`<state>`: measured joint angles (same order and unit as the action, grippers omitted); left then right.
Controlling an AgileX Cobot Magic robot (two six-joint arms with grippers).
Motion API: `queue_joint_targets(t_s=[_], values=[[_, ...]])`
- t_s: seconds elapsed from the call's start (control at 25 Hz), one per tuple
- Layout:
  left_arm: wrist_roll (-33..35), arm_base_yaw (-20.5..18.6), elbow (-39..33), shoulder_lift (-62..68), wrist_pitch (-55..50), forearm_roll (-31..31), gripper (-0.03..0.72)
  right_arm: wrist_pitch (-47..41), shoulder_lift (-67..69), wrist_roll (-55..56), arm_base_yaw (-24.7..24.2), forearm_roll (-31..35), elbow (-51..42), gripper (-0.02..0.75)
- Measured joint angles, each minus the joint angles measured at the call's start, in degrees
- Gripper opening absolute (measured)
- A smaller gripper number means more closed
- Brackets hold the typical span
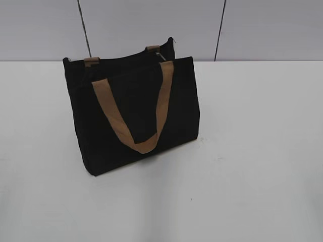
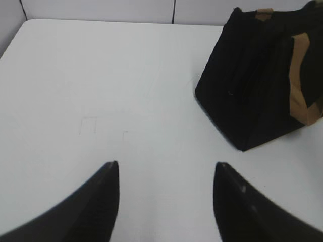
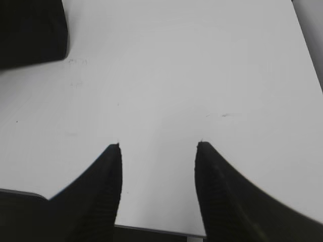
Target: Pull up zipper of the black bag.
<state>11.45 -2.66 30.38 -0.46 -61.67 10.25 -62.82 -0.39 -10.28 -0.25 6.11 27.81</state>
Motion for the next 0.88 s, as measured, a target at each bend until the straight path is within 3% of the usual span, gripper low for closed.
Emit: queue_joint_targets(t_s=[0.36, 0.88], values=[[0.8, 2.3, 0.0, -0.1, 0.0, 0.4, 0.428, 0.0, 0.0, -0.5, 0.0, 0.1, 0.0, 0.373], [0.8, 2.4, 0.0, -0.1, 0.0, 0.3, 0.419, 0.0, 0.0, -0.6, 0.0, 0.1, 0.0, 0.373]])
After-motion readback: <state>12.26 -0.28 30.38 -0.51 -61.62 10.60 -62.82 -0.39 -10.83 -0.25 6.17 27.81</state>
